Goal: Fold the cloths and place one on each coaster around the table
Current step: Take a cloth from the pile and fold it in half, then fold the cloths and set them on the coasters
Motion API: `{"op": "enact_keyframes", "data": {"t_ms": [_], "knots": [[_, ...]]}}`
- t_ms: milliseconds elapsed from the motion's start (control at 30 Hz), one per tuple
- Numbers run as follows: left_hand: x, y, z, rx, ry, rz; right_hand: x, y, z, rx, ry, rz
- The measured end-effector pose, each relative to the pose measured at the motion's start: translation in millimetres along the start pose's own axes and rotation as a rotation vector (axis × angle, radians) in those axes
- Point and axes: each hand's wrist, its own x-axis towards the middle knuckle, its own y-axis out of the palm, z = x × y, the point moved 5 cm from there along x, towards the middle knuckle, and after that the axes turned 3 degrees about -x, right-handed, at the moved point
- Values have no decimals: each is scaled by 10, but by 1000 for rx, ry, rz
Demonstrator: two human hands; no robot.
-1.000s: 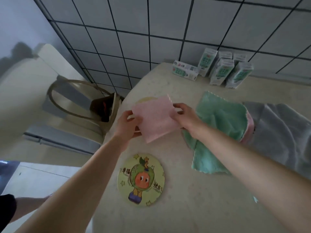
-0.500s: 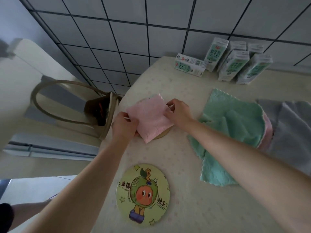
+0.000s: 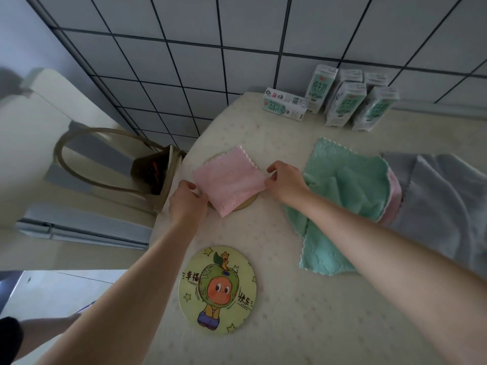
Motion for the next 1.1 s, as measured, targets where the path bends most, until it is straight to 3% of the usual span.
{"op": "enact_keyframes", "data": {"t_ms": [300, 567, 800, 1000, 1100], "knots": [[-975, 201, -406, 235, 329, 129, -1079, -368, -464, -49, -67, -134], [-1997, 939, -738, 406, 638, 315, -1920, -669, -1434, -123, -56, -248], [-2624, 1552, -1368, 501, 946, 396, -2256, -1082, -2317, -300, 62, -411], [-2956, 2186, -1764, 624, 1265, 413, -2365, -1202, -2789, -436, 163, -326], [-2998, 2486, -1813, 776, 1325, 464, -2428, -1165, -2926, -448, 126, -343]]}}
